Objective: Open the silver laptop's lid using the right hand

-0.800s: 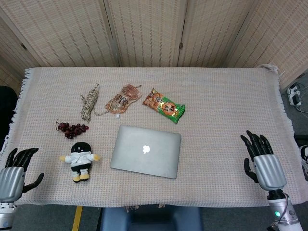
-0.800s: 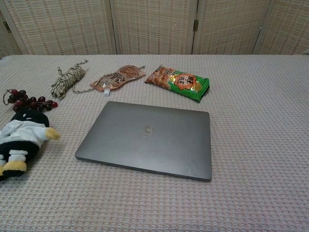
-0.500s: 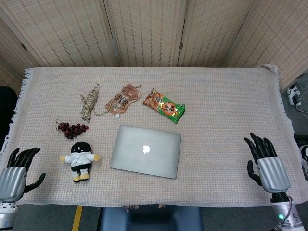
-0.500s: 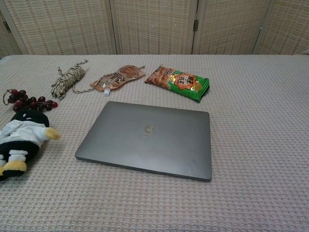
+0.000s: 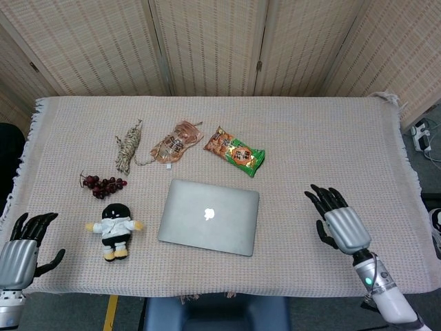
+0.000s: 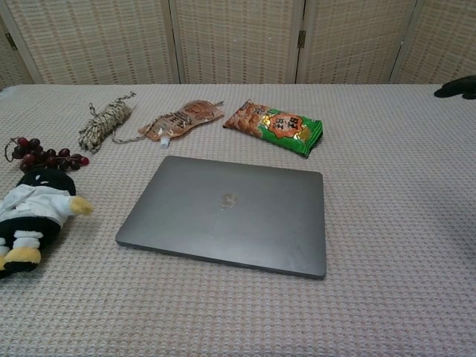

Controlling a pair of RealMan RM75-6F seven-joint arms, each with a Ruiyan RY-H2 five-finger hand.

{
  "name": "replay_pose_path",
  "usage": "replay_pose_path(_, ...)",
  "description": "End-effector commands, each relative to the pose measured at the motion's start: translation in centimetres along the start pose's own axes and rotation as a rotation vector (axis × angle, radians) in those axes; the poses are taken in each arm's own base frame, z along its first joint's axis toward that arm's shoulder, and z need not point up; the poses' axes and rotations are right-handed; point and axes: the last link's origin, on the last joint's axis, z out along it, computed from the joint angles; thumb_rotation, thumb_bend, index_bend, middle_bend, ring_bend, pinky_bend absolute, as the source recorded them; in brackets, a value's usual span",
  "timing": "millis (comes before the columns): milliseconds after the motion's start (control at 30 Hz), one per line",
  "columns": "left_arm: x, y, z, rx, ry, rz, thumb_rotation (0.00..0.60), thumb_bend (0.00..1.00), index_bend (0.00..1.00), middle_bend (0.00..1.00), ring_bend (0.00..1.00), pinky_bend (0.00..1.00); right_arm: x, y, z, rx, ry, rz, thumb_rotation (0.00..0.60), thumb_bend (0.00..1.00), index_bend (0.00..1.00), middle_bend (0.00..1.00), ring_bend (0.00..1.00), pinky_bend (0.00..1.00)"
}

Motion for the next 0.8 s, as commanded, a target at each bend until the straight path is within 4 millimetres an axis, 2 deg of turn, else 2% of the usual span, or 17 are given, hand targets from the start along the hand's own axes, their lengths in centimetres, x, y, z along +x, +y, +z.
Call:
replay_pose_path(33,0.1,-0.1,-0.1,0.004,0.001,0.001,0.6,0.34,0.18,0.19,0.16,0.0,-0.2,-3.5,6.3,0.092,-0.119,0.068,0.6,0.76,0.0,0.01,0.06,0.0)
replay_pose_path(200,0.1,-0.1,-0.2,0.003,0.002,0.0,0.6,0.34,0.18,0.19,0.16,0.0,-1.4,-7.1,12.0,0.136,-0.246,0.137,0.6,0.84,0.0,0.1,0.06,0.0)
replay_pose_path(267,0.1,-0.1,-0.2,0.004,0.001,0.0,0.6,0.34,0.18,0.19,0.16,0.0,-1.9,-8.4,13.7,0.146,-0.288,0.154,0.6,0.87,0.0,0.13,0.06,0.0)
replay_pose_path(433,0.2,-0.3,-0.2,0.01,-0.001,0.005,0.6,0.34,0.18,0.19,0.16,0.0,-3.3,-11.6,17.7,0.156,-0.36,0.166,0.6,0.89,0.0,0.13,0.07,0.0)
replay_pose_path(633,0.1,-0.3,-0.1,0.013,-0.006,0.008,0.6,0.34,0.18,0.19,0.16,0.0,-4.8,-15.2,21.4,0.143,-0.428,0.175,0.6,0.9,0.0,0.13,0.05,0.0)
replay_pose_path(800,0.1,-0.5,-0.1,0.021,-0.01,0.01,0.6,0.34,0.18,0.19,0.16,0.0,-5.8,-17.5,23.4,0.133,-0.457,0.157,0.6,0.9,0.0,0.13,0.04,0.0)
